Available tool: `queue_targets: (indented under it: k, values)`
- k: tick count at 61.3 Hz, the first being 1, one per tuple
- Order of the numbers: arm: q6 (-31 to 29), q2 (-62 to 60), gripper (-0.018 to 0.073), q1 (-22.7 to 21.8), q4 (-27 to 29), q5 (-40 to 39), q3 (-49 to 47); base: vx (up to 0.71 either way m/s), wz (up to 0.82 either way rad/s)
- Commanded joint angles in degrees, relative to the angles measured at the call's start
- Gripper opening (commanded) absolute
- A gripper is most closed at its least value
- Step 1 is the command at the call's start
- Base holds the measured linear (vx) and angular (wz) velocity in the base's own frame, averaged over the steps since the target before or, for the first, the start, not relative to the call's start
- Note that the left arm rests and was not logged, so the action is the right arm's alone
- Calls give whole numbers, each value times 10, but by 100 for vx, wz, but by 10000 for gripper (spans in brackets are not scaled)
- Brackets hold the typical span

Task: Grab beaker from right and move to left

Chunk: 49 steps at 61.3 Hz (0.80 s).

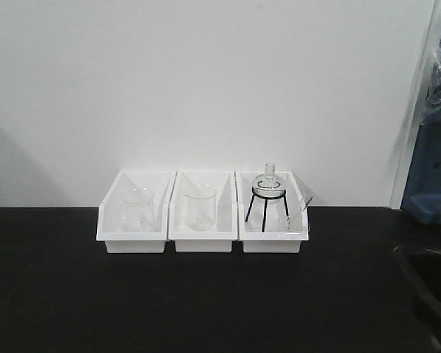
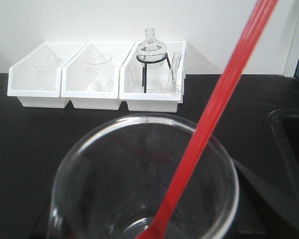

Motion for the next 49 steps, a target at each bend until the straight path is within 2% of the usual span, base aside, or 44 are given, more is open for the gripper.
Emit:
queue_targets:
  k: [1, 8, 20, 23, 36, 42, 49]
  values:
    - [-1, -2, -4, 1, -24, -41, -19, 0, 0]
    - [-1, 17, -4, 1, -53, -79, -19, 0, 0]
    - [0, 134, -4, 0, -222, -209, -21, 0, 0]
    - [6, 172, -4, 0, -248, -223, -23, 0, 0]
    - [33, 337, -1, -4, -255, -255, -60, 0, 0]
    - [33, 396, -1, -33, -252, -348, -81, 0, 0]
    - [23, 449, -1, -84, -220, -485, -95, 0, 0]
